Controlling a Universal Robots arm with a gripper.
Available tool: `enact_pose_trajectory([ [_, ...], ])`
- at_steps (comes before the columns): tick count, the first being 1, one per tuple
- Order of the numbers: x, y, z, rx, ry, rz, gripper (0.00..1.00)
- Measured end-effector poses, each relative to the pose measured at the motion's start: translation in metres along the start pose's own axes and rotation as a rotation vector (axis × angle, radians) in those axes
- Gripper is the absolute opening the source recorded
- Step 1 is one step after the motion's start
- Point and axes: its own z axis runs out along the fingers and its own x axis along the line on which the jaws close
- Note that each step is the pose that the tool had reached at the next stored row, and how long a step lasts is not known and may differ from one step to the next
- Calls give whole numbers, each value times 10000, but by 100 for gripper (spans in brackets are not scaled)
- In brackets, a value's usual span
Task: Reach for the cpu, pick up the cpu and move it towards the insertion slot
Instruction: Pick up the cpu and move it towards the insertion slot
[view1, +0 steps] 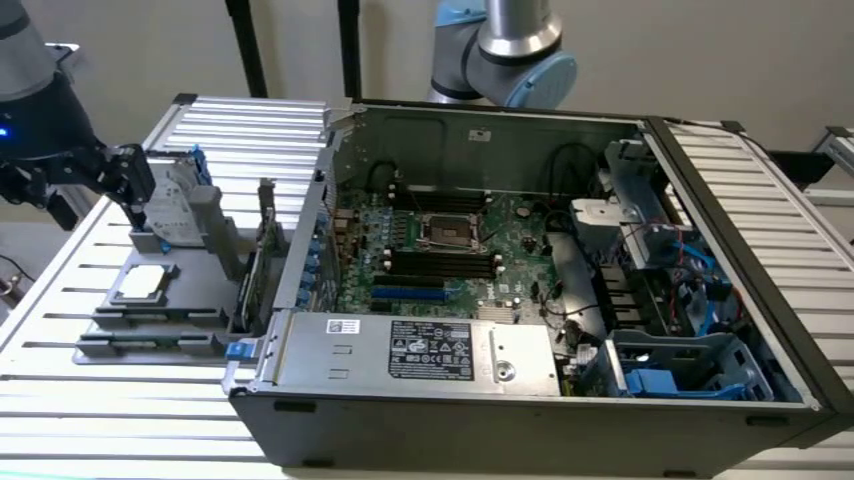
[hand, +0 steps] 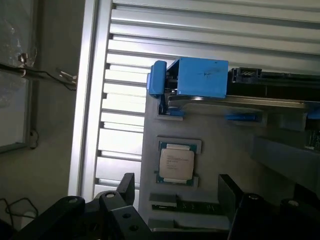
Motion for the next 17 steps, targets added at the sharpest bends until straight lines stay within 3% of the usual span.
enact_pose_trajectory([
  [17, -4, -36, 306, 1, 2, -27, 76],
])
